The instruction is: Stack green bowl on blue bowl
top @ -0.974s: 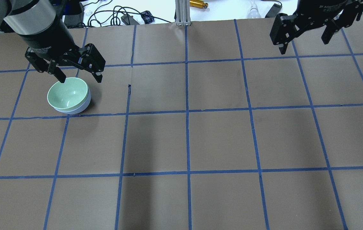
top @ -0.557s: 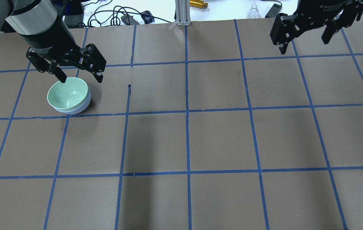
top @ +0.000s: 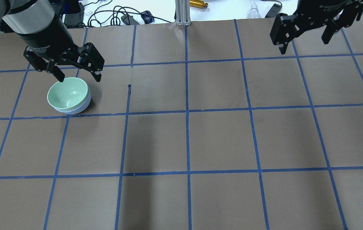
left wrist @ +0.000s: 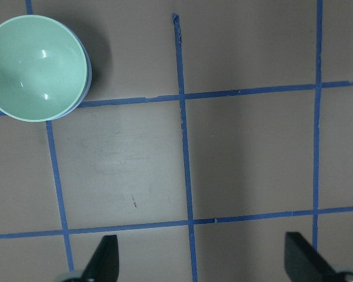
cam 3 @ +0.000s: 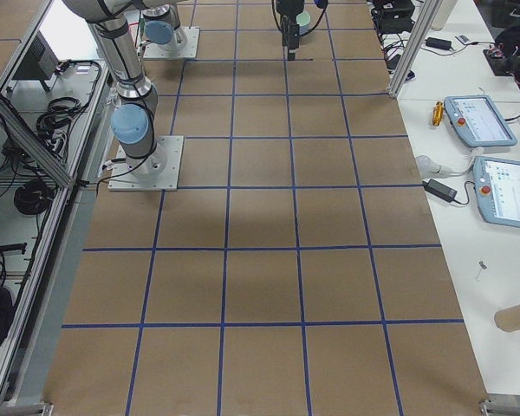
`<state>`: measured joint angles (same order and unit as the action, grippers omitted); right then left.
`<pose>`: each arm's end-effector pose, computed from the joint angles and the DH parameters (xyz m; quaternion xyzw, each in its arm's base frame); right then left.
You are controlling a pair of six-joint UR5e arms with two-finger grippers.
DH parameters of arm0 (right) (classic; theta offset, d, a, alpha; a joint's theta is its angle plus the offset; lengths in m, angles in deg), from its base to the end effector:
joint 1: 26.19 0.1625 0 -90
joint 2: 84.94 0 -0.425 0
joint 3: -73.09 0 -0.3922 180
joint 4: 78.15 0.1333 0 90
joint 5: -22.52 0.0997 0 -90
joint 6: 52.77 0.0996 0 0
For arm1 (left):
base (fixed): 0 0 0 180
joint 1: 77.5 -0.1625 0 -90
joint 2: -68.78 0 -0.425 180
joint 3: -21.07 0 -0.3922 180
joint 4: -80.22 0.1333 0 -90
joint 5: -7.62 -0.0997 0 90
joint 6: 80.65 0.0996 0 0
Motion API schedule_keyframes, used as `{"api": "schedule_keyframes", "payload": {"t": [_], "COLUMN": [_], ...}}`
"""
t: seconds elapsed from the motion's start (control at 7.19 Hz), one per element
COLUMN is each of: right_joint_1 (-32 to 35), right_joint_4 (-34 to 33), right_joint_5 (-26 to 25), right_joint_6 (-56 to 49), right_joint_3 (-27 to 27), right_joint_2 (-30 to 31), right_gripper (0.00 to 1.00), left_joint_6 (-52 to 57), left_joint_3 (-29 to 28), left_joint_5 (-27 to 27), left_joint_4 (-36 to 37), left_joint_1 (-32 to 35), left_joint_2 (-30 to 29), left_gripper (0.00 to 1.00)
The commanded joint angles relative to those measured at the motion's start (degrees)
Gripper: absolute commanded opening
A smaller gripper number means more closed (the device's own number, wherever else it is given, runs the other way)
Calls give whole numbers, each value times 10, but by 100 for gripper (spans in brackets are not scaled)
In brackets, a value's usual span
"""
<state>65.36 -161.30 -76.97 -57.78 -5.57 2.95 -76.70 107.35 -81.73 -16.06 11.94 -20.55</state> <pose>0.1305 -0.5031 0.5561 0.0553 -0.9948 0.0182 0.0833 -0.1297 -0.4837 0.5147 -0.0295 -0.9994 -0.0163 0.0063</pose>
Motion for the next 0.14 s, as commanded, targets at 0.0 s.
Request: {"api": "schedule_keyframes", "payload": {"t": [0.0], "right_joint_1": [-1], "right_joint_4": [0], "right_joint_5": [0], "right_joint_6": [0], "right_joint_3": [0], "right_joint_2": [0], "right_gripper": [100], "left_joint_6": [0], "left_joint_3": [2], "left_joint_5": [2], "left_joint_4": [0], "left_joint_1": [0], "left_joint_2": [1], "left_gripper": [100]}}
